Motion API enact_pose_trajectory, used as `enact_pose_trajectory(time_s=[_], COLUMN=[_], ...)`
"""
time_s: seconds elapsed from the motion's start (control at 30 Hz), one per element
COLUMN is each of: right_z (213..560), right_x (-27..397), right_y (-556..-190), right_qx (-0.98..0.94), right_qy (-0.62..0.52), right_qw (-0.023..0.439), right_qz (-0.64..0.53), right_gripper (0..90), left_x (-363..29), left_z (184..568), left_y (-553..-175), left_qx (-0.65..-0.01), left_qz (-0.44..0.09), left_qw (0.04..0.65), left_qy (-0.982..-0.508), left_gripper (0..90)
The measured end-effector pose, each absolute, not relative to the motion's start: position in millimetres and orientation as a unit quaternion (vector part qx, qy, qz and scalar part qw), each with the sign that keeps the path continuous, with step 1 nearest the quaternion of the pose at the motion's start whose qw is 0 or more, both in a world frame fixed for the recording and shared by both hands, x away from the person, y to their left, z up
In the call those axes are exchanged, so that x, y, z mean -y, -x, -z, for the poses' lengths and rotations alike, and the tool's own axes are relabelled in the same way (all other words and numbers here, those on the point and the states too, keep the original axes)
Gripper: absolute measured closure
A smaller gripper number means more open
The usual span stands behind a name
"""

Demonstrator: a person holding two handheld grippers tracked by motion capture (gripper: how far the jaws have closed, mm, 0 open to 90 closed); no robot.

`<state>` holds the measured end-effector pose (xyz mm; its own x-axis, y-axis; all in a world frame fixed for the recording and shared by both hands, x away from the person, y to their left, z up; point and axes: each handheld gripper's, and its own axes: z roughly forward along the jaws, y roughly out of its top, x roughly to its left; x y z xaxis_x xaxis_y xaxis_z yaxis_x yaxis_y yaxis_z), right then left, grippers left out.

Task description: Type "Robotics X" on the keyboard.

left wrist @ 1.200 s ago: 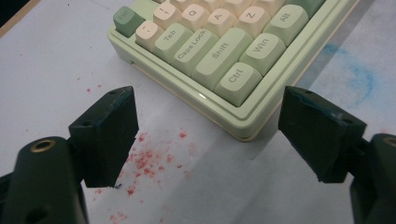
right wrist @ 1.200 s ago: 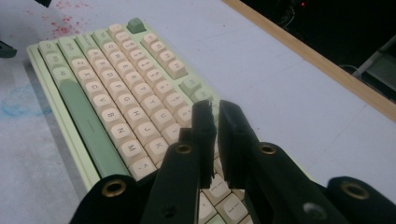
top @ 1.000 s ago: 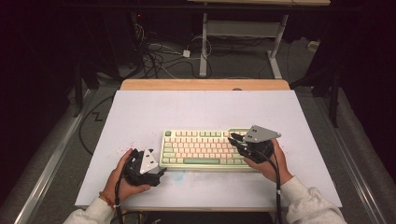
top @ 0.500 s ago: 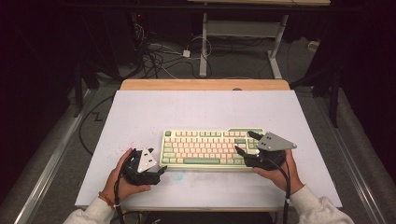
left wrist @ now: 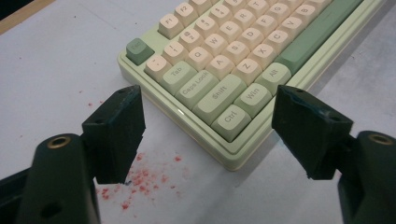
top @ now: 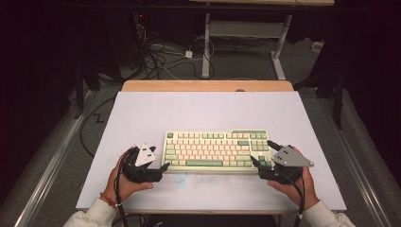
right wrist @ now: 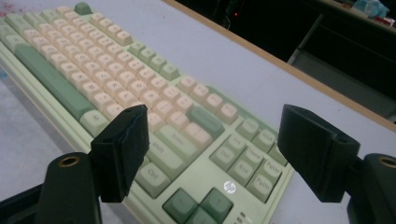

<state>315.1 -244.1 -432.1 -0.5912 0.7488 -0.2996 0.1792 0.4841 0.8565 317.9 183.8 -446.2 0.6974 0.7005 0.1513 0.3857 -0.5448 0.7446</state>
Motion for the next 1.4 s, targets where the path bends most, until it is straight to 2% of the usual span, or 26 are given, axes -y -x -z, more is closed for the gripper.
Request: enact_pose_trajectory(time_s=[0.27, 0.37, 0.4, 0.47, 0.5, 0.53, 0.57, 0.67, 1.1, 1.4], right_z=[442.2, 442.9, 443.3, 443.5, 444.2, 444.5, 444.5, 444.2, 446.9, 447.8], right_x=[249.8, 250.4, 250.8, 251.2, 251.4, 251.3, 251.3, 250.5, 247.3, 247.7], right_y=[-305.2, -301.0, -298.8, -298.2, -296.9, -296.5, -296.5, -294.7, -295.8, -296.0], right_qx=[-0.797, -0.798, -0.799, -0.8, -0.801, -0.804, -0.804, -0.805, -0.81, -0.811], right_qy=[-0.301, -0.302, -0.301, -0.3, -0.3, -0.298, -0.298, -0.293, -0.285, -0.284], right_qw=[0.339, 0.336, 0.337, 0.336, 0.335, 0.335, 0.335, 0.34, 0.341, 0.344], right_qz=[-0.399, -0.398, -0.398, -0.397, -0.395, -0.391, -0.391, -0.389, -0.382, -0.378], right_gripper=[25.0, 25.0, 24.9, 25.0, 25.0, 25.0, 25.0, 25.0, 25.2, 25.2], left_x=[-171.9, -165.6, -163.0, -158.2, -155.5, -152.8, -150.1, -141.5, -96.7, -74.5], left_z=[437.8, 432.5, 430.7, 427.7, 426.8, 426.1, 425.4, 422.4, 421.9, 432.3], left_y=[-324.1, -328.6, -329.6, -331.8, -332.9, -334.1, -335.0, -338.6, -359.1, -368.8], left_qx=[-0.307, -0.293, -0.288, -0.279, -0.277, -0.271, -0.262, -0.243, -0.218, -0.198], left_qz=[-0.219, -0.199, -0.199, -0.195, -0.196, -0.195, -0.194, -0.191, -0.165, -0.143], left_qw=[0.354, 0.376, 0.379, 0.384, 0.384, 0.384, 0.383, 0.379, 0.378, 0.347], left_qy=[-0.856, -0.856, -0.857, -0.858, -0.859, -0.861, -0.865, -0.872, -0.884, -0.906], left_gripper=[42.4, 53.6, 61.5, 65.0, 73.2, 77.2, 77.2, 87.2, 86.5, 86.6])
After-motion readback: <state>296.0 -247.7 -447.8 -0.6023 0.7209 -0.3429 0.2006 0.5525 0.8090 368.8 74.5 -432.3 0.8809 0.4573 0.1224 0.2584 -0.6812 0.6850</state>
